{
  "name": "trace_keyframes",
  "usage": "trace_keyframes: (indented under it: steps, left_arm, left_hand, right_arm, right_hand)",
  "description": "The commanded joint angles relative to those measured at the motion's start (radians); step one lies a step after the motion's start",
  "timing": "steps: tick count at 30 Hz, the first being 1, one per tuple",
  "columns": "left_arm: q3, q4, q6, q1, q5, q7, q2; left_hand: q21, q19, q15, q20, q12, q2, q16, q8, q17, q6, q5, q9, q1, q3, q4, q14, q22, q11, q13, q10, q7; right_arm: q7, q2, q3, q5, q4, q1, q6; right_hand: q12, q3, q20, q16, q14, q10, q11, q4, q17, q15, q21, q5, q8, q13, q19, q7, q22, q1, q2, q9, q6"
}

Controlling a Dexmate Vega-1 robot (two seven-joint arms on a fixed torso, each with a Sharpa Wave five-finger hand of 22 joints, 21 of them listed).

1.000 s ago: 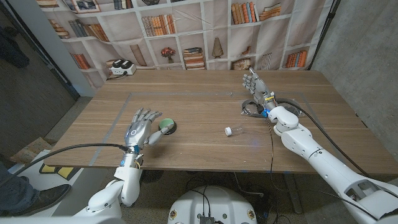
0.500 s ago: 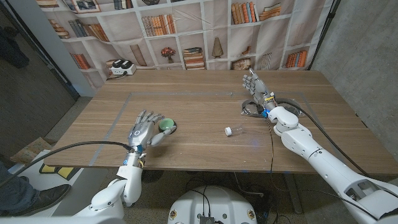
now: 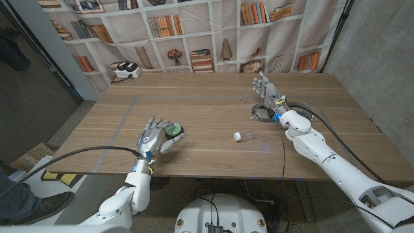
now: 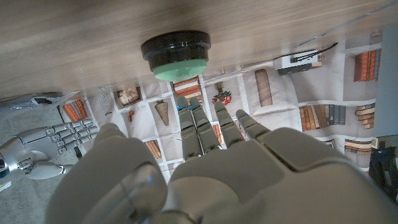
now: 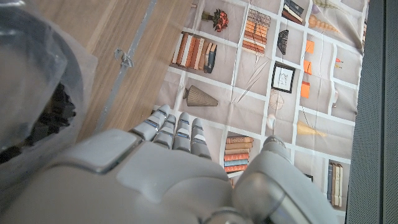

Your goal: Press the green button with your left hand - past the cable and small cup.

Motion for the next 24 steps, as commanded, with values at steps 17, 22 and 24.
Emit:
trace_keyframes:
  steps: [17,22,24]
  left_arm:
    - [0.026,0.021,0.002,-0.008,-0.027,0.017,-0.004]
    - [0.03,0.031,-0.007,-0.009,-0.033,0.025,-0.008]
    - [0.033,0.032,-0.01,-0.01,-0.035,0.025,-0.008]
  left_hand:
    - [0.009,-0.006,-0.077,0.004,-0.006,-0.01,0.004,-0.004,0.001,0.025,0.008,0.003,-0.005,-0.016,0.01,0.015,0.001,0.002,0.003,0.018,-0.003]
    - [0.01,-0.006,-0.077,0.004,-0.007,-0.01,0.004,-0.007,0.0,0.024,0.01,0.003,-0.006,-0.018,0.011,0.016,0.001,0.006,0.003,0.02,-0.004]
    - [0.011,-0.005,-0.076,0.004,-0.008,-0.01,0.004,-0.007,0.0,0.025,0.01,0.003,-0.006,-0.019,0.011,0.016,0.001,0.007,0.003,0.02,-0.004]
  right_arm:
    - [-0.009,-0.008,0.002,-0.003,-0.026,-0.009,-0.003]
    - [-0.018,-0.015,0.005,-0.005,-0.045,-0.019,-0.008]
    - [-0.019,-0.018,0.007,-0.005,-0.05,-0.022,-0.007]
  right_hand:
    - [-0.001,0.002,-0.015,0.0,-0.002,0.007,0.004,-0.008,0.002,0.0,0.0,0.0,0.0,0.002,-0.005,0.001,0.005,-0.001,0.008,0.006,0.01]
    - [-0.001,0.002,-0.015,0.0,-0.001,0.007,0.003,-0.008,0.002,0.0,0.0,0.0,-0.001,0.002,-0.005,0.002,0.005,-0.001,0.009,0.006,0.01]
    - [-0.001,0.002,-0.014,0.0,-0.002,0.007,0.003,-0.008,0.002,0.0,0.0,0.0,-0.001,0.002,-0.005,0.001,0.005,-0.001,0.009,0.006,0.01]
